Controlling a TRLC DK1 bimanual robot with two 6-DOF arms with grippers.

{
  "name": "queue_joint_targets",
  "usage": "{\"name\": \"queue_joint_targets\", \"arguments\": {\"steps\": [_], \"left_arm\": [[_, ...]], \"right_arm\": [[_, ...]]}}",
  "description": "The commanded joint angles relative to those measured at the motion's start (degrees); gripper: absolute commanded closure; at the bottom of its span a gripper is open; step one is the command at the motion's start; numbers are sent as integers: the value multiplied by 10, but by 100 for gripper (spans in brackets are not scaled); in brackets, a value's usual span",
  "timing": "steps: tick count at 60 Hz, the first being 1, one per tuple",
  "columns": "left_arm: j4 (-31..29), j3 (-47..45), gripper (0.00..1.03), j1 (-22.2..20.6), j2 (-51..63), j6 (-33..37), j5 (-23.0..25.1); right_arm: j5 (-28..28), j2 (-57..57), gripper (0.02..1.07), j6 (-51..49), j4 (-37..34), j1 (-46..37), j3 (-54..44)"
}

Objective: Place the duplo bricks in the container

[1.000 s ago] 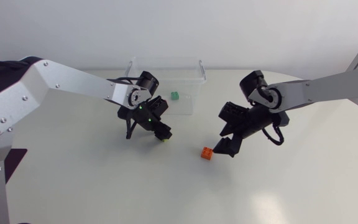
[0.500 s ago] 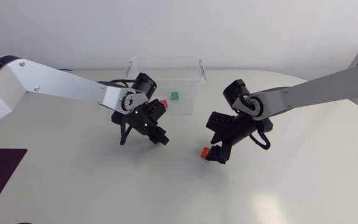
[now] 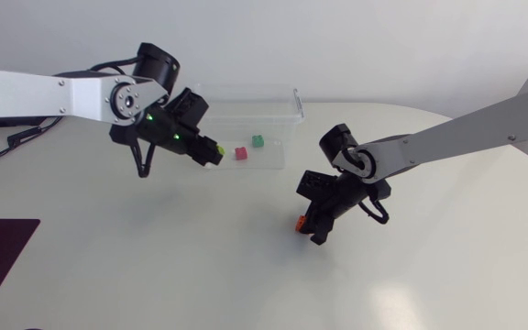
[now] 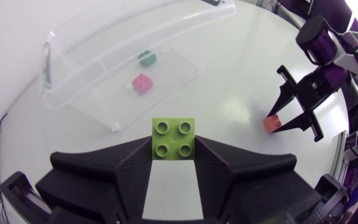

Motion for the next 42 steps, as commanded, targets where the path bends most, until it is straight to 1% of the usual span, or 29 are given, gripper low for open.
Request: {"name": "queue_joint_targets", "arguments": {"steps": [1,3,7,11,14,22,35,39,42], "left_arm": [[0,35,77,23,-12,-15,13],[5,43,77,31,-11,-19,15],[8,66,76,41,-3,-31,25],[16,80,76,46,3,-37,29],[39,89,76,47,9,-48,39],[65,124,75,50,32,-67,44],[80,209,73,56,119,-78,44],[91,233,71,60,150,-79,44],[89,255,60,62,175,-82,44]], "right_arm": [[4,2,87,5,0,8,-4],[4,-2,88,9,-4,8,-4],[3,-18,93,12,-10,8,-6],[4,-36,93,19,-11,8,-8],[4,-55,93,26,-21,8,-4],[9,-102,93,41,-46,20,5],[9,-153,93,60,-93,37,48],[9,-160,92,68,-107,39,75],[9,-161,92,74,-117,39,97]]}}
